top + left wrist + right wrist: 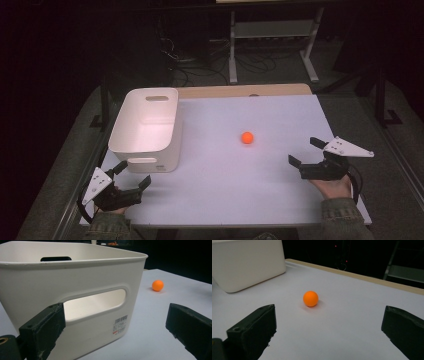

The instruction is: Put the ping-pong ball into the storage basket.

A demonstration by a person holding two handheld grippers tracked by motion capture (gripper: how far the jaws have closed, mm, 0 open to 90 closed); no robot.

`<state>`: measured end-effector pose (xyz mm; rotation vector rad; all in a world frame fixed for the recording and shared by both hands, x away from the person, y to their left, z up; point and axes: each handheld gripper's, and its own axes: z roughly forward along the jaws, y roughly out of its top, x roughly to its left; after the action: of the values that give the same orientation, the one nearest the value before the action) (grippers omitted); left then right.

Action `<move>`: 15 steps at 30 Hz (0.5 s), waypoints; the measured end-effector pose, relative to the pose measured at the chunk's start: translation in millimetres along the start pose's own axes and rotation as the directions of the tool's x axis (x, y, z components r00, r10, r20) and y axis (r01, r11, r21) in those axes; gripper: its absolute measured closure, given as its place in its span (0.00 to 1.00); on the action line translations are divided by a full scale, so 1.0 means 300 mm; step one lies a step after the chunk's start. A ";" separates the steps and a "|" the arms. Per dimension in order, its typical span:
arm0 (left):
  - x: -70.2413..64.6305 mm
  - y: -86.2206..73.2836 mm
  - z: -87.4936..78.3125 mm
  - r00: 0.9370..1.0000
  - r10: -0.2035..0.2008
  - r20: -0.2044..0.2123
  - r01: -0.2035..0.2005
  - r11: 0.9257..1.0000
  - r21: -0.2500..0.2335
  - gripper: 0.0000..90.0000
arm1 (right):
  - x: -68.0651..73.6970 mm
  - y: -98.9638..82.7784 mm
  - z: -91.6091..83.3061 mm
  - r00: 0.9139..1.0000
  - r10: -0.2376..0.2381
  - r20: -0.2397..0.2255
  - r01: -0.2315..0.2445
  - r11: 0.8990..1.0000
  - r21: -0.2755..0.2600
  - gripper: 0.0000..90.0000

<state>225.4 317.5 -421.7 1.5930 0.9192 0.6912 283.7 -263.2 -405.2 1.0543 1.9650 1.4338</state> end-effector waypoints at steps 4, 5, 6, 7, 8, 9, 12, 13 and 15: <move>0.000 0.000 -0.001 1.000 -0.002 -0.002 0.002 1.000 -0.005 0.02 | 0.002 -0.001 -0.001 1.000 0.003 -0.004 -0.003 1.000 0.007 0.00; 0.000 0.000 0.000 1.000 -0.001 -0.001 0.001 1.000 -0.004 0.02 | 0.002 -0.001 0.000 1.000 0.003 -0.007 -0.003 1.000 0.009 0.00; 0.000 0.000 0.000 1.000 0.000 -0.001 0.000 1.000 -0.004 0.02 | 0.002 -0.001 0.000 1.000 0.004 -0.009 -0.004 1.000 0.011 0.00; 0.000 0.000 0.001 1.000 0.001 0.000 -0.001 1.000 -0.004 0.02 | 0.002 -0.001 0.001 1.000 0.000 -0.008 0.000 1.000 0.013 0.00; 0.000 0.000 0.001 1.000 0.002 0.002 -0.002 1.000 -0.004 0.02 | 0.002 0.000 0.003 1.000 0.000 -0.010 0.000 1.000 0.013 0.00; 0.000 0.000 0.001 1.000 0.002 0.002 -0.002 1.000 -0.004 0.02 | 0.001 0.000 0.004 1.000 0.000 -0.012 0.000 1.000 0.015 0.00; 0.002 0.000 0.003 1.000 0.000 0.014 0.001 1.000 -0.009 0.02 | 0.001 -0.001 0.009 1.000 -0.001 -0.015 0.001 1.000 0.027 0.00; 0.002 0.000 0.003 1.000 0.000 0.014 0.001 1.000 -0.009 0.02 | 0.000 -0.001 0.010 1.000 -0.002 -0.017 0.002 1.000 0.030 0.00; 0.003 0.000 0.004 1.000 -0.002 0.024 0.002 1.000 -0.012 0.02 | 0.001 -0.001 0.011 1.000 -0.005 -0.019 0.005 1.000 0.031 0.00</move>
<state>226.8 317.6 -422.1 1.5864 0.8980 0.6740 286.0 -261.1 -406.6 1.0524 2.0076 1.4195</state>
